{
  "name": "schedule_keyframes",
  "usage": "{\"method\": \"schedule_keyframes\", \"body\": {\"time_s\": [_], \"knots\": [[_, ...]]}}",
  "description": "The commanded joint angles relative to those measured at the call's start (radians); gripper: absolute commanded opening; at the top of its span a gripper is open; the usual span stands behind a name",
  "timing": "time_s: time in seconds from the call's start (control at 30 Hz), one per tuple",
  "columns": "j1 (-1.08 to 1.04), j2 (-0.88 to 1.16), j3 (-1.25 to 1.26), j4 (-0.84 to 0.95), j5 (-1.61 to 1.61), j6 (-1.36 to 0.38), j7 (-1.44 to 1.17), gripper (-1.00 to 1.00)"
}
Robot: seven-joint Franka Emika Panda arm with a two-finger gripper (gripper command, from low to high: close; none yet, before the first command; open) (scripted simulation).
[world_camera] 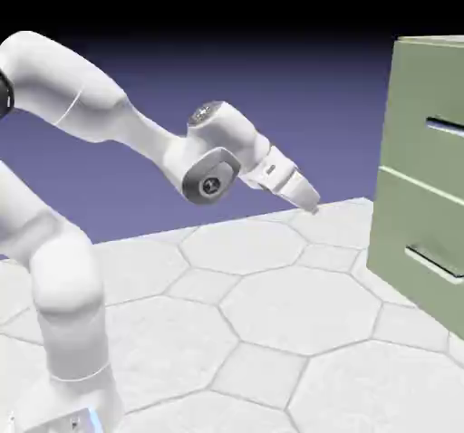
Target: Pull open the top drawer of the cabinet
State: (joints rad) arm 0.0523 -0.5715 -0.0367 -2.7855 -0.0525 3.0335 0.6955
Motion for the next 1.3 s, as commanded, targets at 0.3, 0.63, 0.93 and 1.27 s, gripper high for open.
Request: {"method": "schedule_keyframes", "body": {"time_s": [0.3, 0.63, 0.93, 1.27], "knots": [[0.334, -0.012, -0.305, 0.203, -0.435, -0.029, -0.377, 0.00], [0.668, -0.025, -0.609, 0.405, -0.870, -0.059, -0.755, 0.00], [0.969, -0.036, -0.884, 0.588, -1.261, -0.085, -1.095, 0.00], [1.303, -0.048, -1.188, 0.791, -1.696, -0.115, -1.472, 0.00]]}}
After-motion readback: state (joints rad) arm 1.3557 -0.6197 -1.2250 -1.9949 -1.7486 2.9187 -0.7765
